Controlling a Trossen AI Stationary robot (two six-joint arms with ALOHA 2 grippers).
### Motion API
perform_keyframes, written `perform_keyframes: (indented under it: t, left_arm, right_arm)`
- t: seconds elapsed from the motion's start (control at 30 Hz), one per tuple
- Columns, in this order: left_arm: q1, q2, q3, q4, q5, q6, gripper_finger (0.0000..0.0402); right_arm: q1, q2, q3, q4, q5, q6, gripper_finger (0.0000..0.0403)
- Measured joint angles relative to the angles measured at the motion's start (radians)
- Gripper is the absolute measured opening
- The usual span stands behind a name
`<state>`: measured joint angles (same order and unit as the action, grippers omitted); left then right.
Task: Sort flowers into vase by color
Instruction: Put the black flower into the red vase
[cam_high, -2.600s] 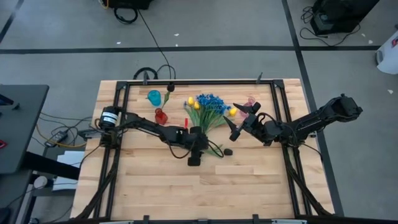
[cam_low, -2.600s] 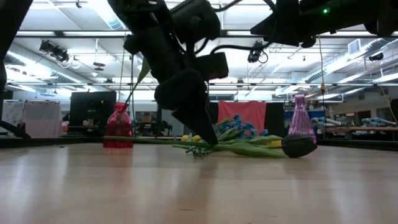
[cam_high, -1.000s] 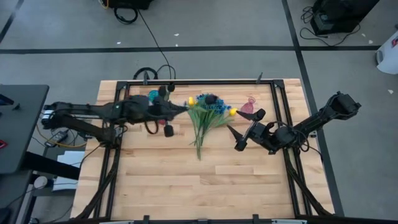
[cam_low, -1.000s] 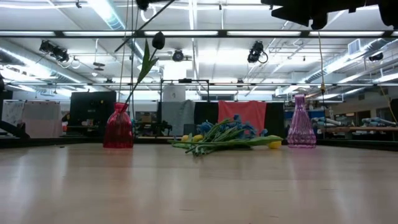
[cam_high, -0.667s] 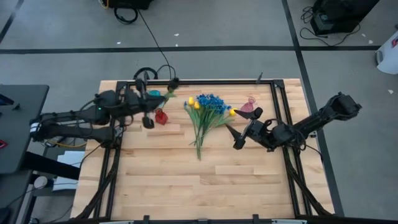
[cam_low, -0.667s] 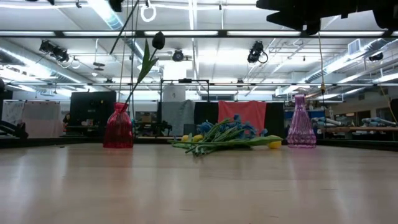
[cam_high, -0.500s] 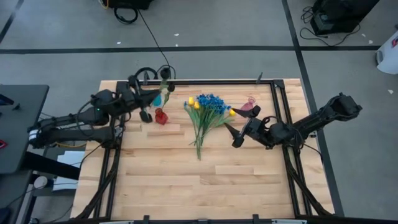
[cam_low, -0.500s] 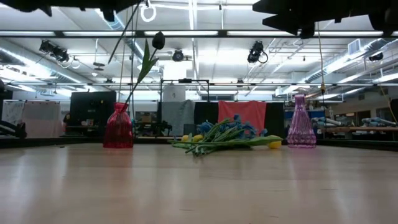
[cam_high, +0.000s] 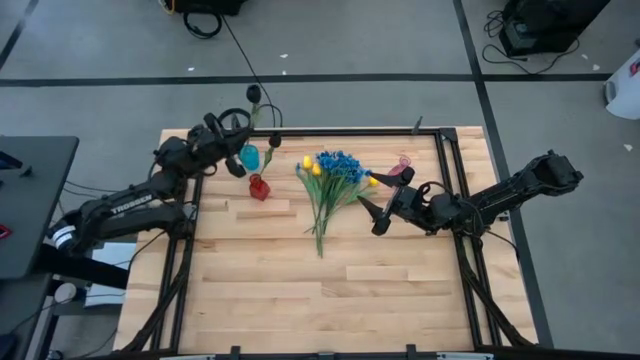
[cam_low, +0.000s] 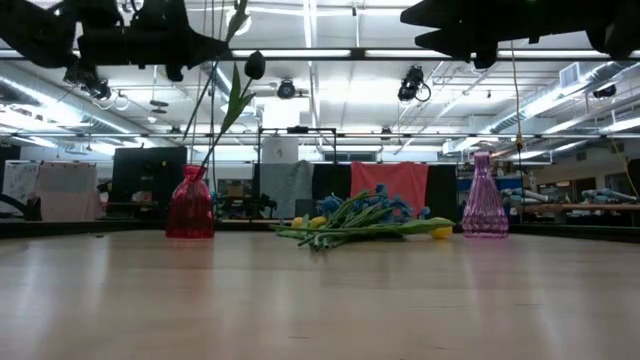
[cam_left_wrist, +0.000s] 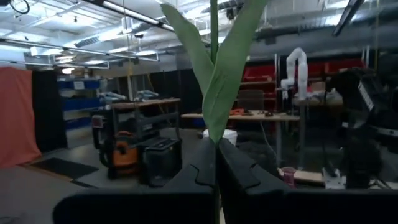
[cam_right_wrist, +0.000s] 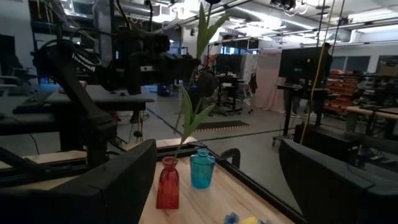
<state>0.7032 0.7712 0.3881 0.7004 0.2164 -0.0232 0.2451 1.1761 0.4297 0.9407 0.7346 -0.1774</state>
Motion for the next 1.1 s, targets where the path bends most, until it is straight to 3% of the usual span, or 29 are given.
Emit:
perform_keyframes:
  t: [0.23, 0.47, 0.87, 1.1]
  left_arm:
    - [0.062, 0.037, -0.116, 0.234, 0.066, -0.157, 0.0005]
    - [0.061, 0.037, -0.276, 0.544, 0.036, -0.312, 0.0005]
    - [-0.008, 0.052, -0.328, 0.603, -0.057, -0.262, 0.0005]
    - [-0.051, 0.123, -0.316, 0.608, -0.121, -0.241, 0.0005]
  right_arm:
    - [-0.005, 0.0, 0.0, -0.001, 0.001, 0.001, 0.0347]
    - [-0.006, 0.0, 0.0, -0.001, 0.003, 0.002, 0.0347]
    - [-0.016, 0.0, 0.0, 0.006, 0.004, 0.002, 0.0347]
    - [-0.036, 0.0, 0.0, 0.006, 0.0, 0.002, 0.0347]
